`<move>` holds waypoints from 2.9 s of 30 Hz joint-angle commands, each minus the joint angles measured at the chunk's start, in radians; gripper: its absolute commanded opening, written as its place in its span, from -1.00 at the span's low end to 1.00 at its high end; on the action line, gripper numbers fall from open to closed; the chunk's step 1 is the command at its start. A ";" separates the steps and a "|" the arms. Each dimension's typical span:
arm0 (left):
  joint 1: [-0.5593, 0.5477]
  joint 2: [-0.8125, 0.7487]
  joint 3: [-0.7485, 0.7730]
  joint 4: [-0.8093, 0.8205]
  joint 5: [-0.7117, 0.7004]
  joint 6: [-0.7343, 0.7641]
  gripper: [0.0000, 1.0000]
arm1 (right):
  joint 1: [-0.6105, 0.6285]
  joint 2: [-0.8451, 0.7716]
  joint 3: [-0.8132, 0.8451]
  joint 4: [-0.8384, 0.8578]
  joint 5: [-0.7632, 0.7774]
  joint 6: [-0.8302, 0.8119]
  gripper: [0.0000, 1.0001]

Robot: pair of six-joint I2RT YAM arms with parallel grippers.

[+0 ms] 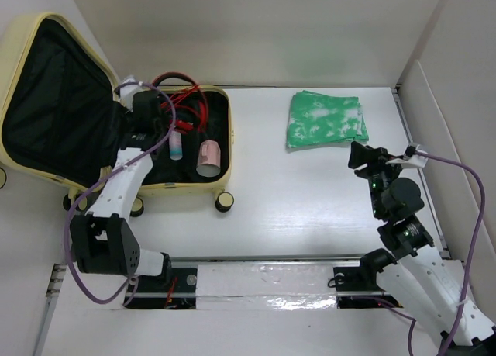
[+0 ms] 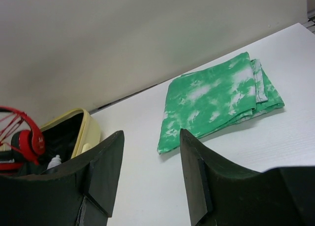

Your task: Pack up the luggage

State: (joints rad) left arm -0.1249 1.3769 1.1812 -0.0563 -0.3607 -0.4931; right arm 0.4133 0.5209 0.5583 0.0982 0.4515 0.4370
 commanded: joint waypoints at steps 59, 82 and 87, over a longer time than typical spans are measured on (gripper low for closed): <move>-0.409 -0.452 -0.542 0.406 0.462 -0.114 -1.00 | -0.024 1.471 1.000 -0.388 -0.283 -0.158 0.08; -0.534 -0.262 -0.517 0.524 0.325 -0.026 -0.31 | 0.068 1.331 0.631 -0.351 -0.129 -0.052 -0.83; -0.725 -0.152 -0.422 0.458 0.037 -0.009 -0.35 | 0.114 1.130 0.418 -0.276 -0.160 -0.026 -0.68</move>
State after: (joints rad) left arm -0.7815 1.1820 0.6727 0.3893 -0.1371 -0.5304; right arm 0.4904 1.7515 1.0611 -0.2070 0.3191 0.3775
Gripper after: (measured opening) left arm 0.331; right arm 0.150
